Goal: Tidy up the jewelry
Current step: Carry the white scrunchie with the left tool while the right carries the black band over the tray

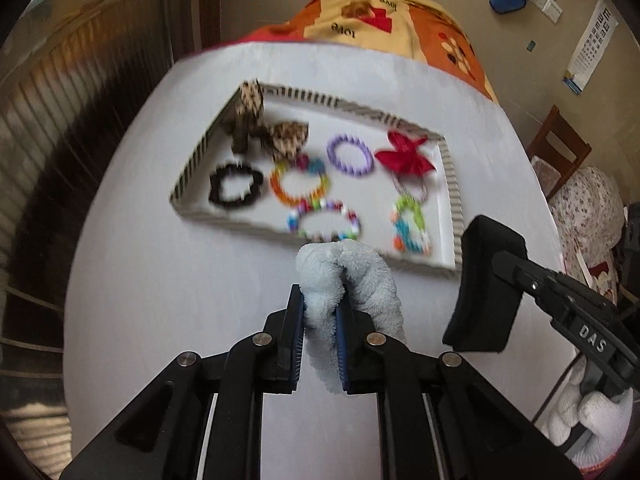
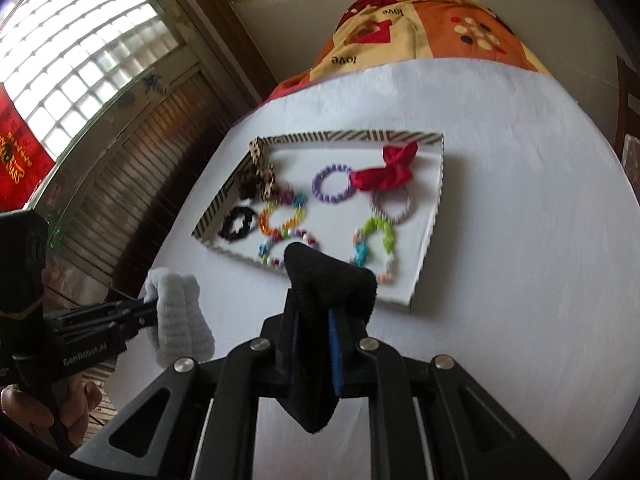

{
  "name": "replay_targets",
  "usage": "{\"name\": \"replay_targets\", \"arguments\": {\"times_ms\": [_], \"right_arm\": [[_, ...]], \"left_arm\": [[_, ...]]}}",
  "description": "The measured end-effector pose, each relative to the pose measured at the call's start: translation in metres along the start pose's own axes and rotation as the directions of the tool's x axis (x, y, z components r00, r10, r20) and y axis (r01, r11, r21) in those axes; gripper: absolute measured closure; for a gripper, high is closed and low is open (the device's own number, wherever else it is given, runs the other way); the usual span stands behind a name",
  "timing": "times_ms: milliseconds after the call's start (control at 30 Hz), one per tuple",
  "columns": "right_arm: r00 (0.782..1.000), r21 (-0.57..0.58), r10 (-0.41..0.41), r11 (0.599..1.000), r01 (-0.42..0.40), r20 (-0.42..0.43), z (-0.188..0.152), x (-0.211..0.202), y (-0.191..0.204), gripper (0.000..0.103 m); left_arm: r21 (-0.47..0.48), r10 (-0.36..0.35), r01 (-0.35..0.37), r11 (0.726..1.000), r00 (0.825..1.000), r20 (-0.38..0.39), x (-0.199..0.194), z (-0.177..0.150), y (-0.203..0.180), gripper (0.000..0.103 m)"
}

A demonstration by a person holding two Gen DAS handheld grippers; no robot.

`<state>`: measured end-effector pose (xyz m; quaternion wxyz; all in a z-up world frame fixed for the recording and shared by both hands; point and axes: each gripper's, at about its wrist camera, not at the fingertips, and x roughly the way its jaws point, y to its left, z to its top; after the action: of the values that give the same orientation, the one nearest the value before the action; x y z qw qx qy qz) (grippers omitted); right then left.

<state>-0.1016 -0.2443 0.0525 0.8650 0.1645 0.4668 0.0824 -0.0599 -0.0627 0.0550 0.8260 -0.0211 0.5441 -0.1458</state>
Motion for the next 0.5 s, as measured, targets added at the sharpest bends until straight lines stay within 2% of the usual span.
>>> {"name": "replay_targets", "arguments": {"times_ms": [300,500], "right_arm": [[1.000,-0.009,-0.014,1.000,0.014,0.014,0.046,0.017,-0.003,0.090],[1.000,0.001,-0.016,1.000,0.016,0.006,0.063,0.033,-0.005,0.090]], "left_arm": [[0.032,0.041,-0.042,0.999,0.999,0.032,0.018,0.048,0.002,0.099],[0.050,0.056,-0.057,0.997,0.998,0.027,0.034,0.071,0.005,0.099]]}}
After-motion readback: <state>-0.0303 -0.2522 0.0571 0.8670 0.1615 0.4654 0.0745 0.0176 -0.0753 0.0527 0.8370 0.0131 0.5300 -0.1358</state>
